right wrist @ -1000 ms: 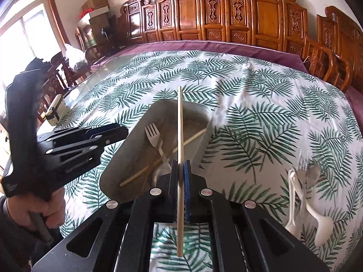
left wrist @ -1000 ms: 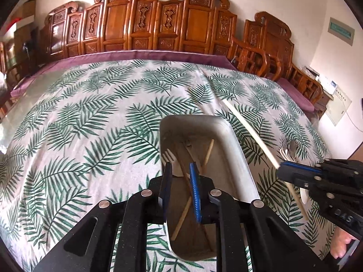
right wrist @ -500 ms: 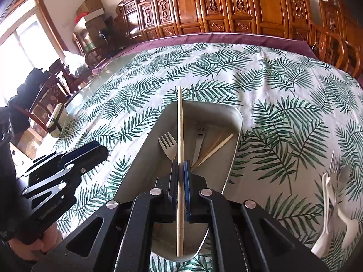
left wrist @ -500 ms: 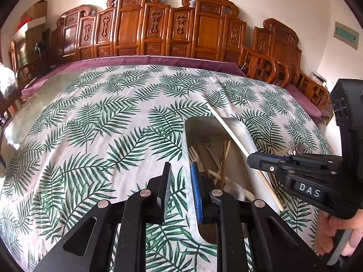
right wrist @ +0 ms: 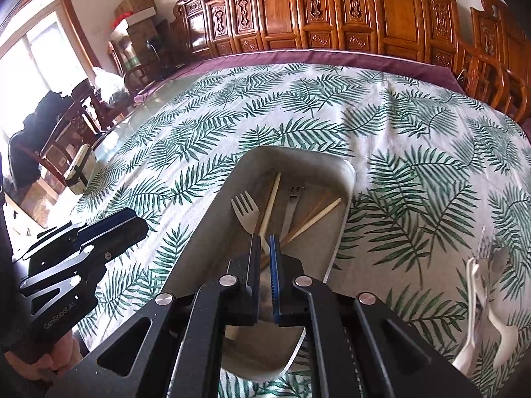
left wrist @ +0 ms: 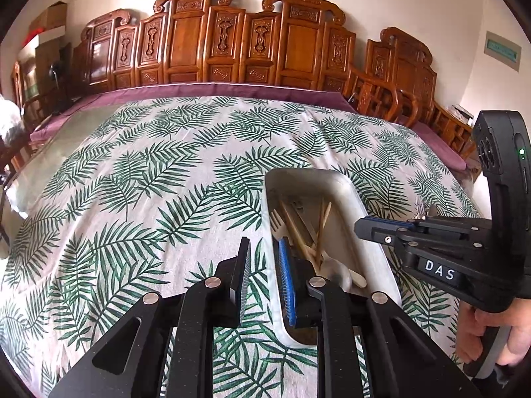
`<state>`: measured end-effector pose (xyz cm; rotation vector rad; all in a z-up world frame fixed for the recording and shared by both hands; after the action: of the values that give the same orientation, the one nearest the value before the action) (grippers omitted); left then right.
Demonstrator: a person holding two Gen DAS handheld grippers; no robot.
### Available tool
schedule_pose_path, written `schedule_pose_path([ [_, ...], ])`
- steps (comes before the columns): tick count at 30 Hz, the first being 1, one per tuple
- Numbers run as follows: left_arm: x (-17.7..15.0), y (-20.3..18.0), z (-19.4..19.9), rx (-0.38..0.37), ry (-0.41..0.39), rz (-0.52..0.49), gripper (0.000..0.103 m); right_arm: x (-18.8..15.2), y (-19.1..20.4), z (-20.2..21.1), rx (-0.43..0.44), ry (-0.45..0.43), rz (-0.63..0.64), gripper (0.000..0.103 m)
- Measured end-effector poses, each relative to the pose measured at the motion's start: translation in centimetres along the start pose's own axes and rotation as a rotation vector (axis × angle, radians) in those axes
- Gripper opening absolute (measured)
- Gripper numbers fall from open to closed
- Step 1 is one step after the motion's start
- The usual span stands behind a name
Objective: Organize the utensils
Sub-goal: 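Lower the chopstick into the grey tray and open the right tool, then grasp a white plastic spoon with the left tool while the right reaches toward the metal fork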
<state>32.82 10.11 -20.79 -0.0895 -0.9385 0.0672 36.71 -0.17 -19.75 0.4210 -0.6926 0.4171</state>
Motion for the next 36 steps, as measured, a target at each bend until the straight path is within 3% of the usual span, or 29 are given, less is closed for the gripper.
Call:
schedule_pose_path([
  [11,-0.4,-3.2,0.3,-0.048,0.002,-0.025,0.016,-1.9,-4.6,5.7,-0.063,-0.045,0.024,0.007],
  [26,-1.9,-12.4,0.7,-0.167,0.026,-0.121,0.016,-6.0,-15.4,11.7,-0.208,-0.046,0.009,0.007],
  [36,-4.1,-17.6,-0.3,-0.235,0.081,-0.175,0.016,-8.5,-20.6,13.4,-0.27,-0.036,-0.028,0.007],
])
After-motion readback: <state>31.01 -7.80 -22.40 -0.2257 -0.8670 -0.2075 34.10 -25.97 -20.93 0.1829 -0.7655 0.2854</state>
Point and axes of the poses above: each gripper's, at about its wrist camera, not at the fingertips, and z roughly against the way its jaws point, y to its left, x to its top, the point moved 8 cm from there along -z, roughly the way its jaws point, and after that the axes turned 9 degrees about -y, right-handed, at the moved point
